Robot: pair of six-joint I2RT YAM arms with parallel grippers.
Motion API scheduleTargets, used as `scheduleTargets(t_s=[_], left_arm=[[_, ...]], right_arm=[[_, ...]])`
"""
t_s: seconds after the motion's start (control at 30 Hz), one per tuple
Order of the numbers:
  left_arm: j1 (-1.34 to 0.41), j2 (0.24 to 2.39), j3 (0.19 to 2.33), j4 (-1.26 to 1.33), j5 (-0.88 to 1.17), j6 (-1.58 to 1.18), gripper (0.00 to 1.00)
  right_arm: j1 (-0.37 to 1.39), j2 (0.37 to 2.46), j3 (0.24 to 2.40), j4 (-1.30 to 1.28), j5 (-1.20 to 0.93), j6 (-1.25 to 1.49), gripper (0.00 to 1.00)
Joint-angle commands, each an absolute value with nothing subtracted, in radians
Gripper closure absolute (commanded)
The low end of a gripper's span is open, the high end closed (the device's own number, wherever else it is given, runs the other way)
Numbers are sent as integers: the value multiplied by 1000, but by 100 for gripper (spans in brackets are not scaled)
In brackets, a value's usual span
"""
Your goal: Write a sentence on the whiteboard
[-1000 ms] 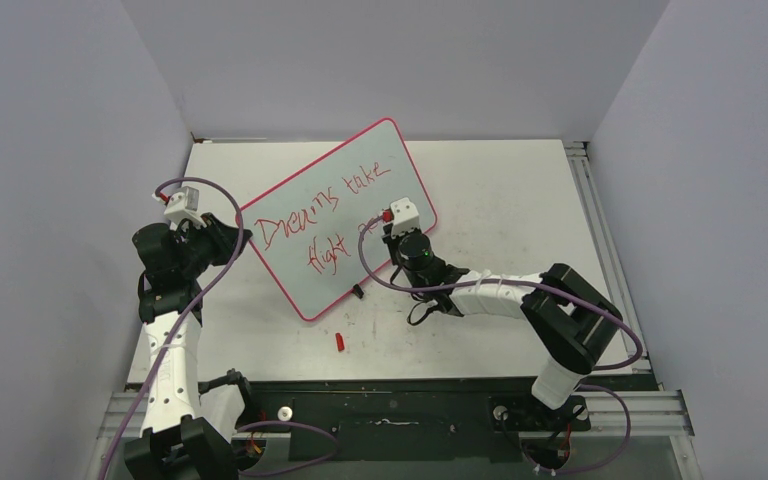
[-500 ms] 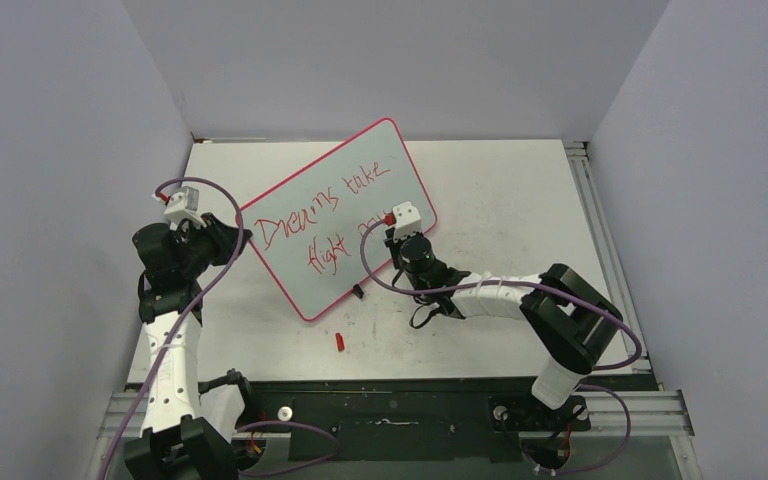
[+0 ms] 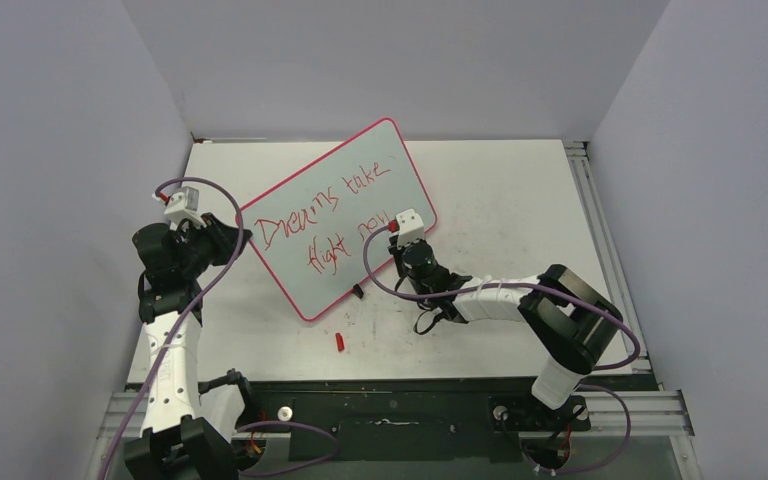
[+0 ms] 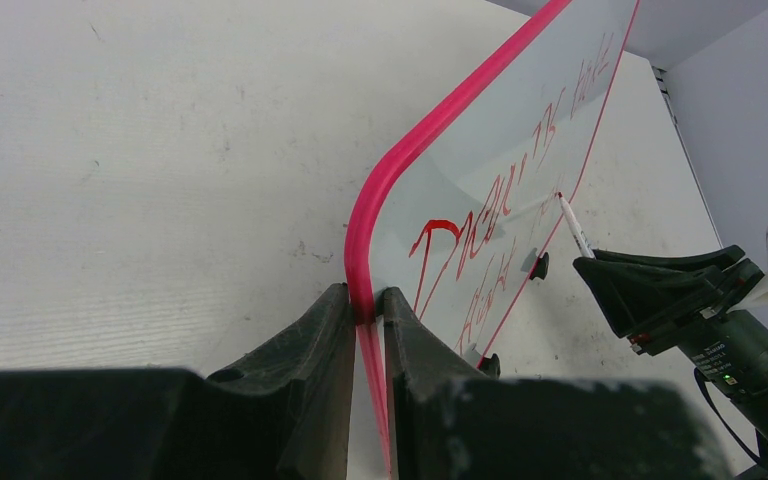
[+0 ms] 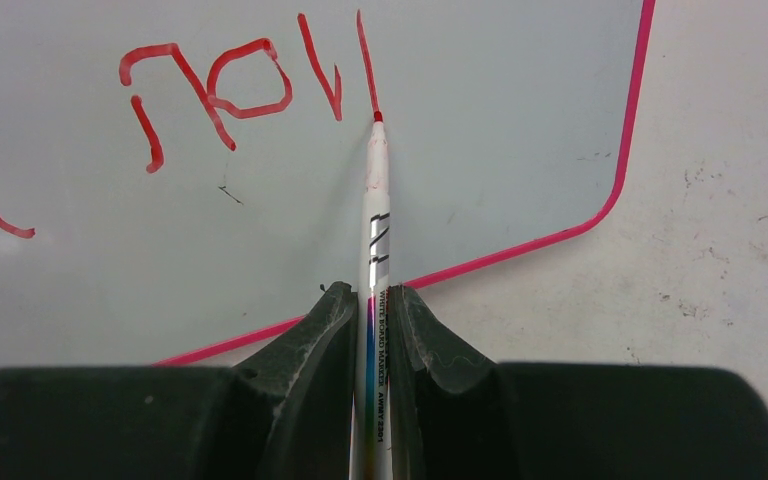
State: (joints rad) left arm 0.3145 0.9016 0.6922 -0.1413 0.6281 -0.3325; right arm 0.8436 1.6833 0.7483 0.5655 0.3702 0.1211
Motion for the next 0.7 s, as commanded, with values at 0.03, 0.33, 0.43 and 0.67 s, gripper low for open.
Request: scheduleTargets(t_s=[0.03, 0.33, 0.43, 0.67], left_arm=[[296, 893, 702, -150, 657, -327, 87], [296, 894, 704, -152, 656, -326, 87], [295, 896, 704, -152, 656, -325, 87], [295, 897, 706, -152, 657, -325, 87]], right_arm=[[834, 1693, 800, 581, 376, 109, 95], [804, 1714, 859, 579, 356, 77, 95], [790, 1729, 871, 575, 337, 77, 95], [780, 1744, 885, 564, 312, 71, 95]])
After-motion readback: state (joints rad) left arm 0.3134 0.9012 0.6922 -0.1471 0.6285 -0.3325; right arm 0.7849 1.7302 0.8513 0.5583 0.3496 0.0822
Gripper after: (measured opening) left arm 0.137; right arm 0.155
